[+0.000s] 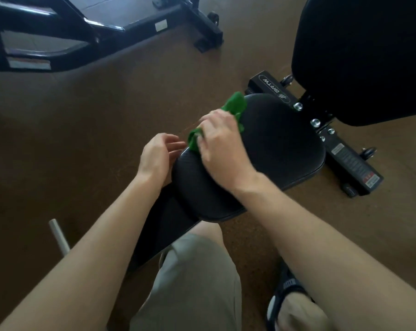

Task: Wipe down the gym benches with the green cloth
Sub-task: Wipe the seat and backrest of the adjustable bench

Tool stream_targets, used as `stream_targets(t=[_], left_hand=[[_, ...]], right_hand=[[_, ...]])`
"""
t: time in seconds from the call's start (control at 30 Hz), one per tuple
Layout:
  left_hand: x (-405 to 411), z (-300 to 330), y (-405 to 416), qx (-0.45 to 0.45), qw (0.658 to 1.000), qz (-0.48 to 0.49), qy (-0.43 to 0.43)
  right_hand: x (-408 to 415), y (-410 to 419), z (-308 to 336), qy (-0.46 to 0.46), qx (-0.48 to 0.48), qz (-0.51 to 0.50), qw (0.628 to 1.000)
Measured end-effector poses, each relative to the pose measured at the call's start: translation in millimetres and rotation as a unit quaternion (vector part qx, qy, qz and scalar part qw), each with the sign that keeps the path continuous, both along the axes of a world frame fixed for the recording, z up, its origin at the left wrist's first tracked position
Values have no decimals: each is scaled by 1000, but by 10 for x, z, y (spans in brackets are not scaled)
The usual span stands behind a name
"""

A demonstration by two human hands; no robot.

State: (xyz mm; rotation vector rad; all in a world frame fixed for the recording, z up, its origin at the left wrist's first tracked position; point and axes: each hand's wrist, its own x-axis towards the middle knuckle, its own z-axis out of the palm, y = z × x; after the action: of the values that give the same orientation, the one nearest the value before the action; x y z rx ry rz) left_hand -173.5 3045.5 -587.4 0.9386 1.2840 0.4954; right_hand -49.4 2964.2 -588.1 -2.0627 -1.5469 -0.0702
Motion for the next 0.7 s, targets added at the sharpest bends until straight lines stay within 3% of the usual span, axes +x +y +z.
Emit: stream_targets(t=[0.1,0.27,0.33,0.47,0.57,0.7], left_hand=[[-298,-122,-105,-9,1000,25,-7],[-273,-69,-195,22,993,82,-79],[-230,-85,-236,77,993,80,-52],[-235,-129,-257,184,980,59,53],[-261,-119,-214,155,983,93,15],[-301,-85,-177,43,975,181,-122]], right_hand=[[-510,-282,121,26,-22,119,992],[-506,-786,162,6,-82,200,976],[-418,-712,162,-30,-118,191,974],[-444,-219,172,17,-149,78,986],[-547,-63,99,1,-158,82,984],[-685,-285,147,-47,-135,211,967]])
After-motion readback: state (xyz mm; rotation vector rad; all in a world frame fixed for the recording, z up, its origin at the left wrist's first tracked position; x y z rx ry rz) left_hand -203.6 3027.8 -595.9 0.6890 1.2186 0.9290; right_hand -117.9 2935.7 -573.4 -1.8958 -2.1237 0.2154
